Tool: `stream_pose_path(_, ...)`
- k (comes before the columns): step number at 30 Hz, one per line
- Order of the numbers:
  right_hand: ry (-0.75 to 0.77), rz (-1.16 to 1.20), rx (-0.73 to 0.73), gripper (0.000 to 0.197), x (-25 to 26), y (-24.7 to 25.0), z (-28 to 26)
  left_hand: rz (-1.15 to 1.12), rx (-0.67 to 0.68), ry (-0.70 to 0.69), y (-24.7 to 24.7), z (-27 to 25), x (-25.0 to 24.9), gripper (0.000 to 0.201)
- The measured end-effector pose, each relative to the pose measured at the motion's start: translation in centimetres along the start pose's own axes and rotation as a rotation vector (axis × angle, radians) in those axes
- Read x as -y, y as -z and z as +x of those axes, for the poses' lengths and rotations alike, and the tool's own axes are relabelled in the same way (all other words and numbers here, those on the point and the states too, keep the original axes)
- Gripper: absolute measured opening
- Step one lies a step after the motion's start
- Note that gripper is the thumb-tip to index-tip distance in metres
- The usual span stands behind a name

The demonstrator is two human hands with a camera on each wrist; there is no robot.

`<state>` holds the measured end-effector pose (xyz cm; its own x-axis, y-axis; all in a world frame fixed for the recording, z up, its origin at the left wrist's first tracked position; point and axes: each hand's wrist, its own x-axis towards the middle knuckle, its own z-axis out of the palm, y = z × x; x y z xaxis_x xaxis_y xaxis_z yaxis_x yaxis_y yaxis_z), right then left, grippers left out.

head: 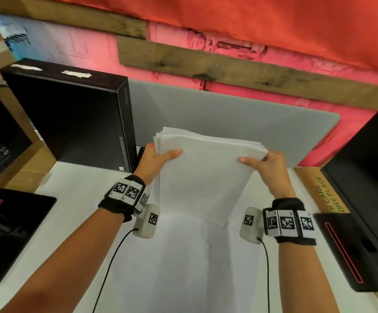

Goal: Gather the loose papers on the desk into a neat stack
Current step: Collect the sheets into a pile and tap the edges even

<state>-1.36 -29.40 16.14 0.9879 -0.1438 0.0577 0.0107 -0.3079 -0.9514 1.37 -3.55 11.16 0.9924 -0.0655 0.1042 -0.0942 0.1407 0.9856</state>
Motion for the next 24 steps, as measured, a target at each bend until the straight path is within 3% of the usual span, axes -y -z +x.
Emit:
stream_pose_path(5, -0.068, 0.167, 0.037, 0.024, -2.5, -2.9, -1.1, -0.024, -0.029, 0.056, -0.3, 0.0, -0.5, 0.023)
stream_pose_path(10, 0.098, 0.290, -0.070, 0.024, -0.7, -2.2, -1.9, -0.103, 0.020, -0.090, -0.2, -1.0, -4.1, 0.037)
stream_pose_path(13, 0.129, 0.285, -0.047, 0.026, -0.4, -2.2, -2.3, -0.026, 0.022, -0.116, -0.2, -1.6, -4.6, 0.019)
stream_pose_path(18, 0.097, 0.329, -0.114, 0.012, -0.4, -3.2, -2.0, 0.119, -0.215, -0.220, -1.5, -1.1, -3.4, 0.014)
stream_pose_path(21, 0.051, 0.462, -0.202, 0.037, 0.0, -3.8, -2.0, 0.123, -0.334, -0.291, -3.0, -0.4, -3.2, 0.018)
stream_pose_path(24, 0.024, 0.483, -0.269, 0.029, 0.4, -4.1, -1.8, 0.100, -0.391, -0.275, -3.6, 0.0, -3.3, 0.022)
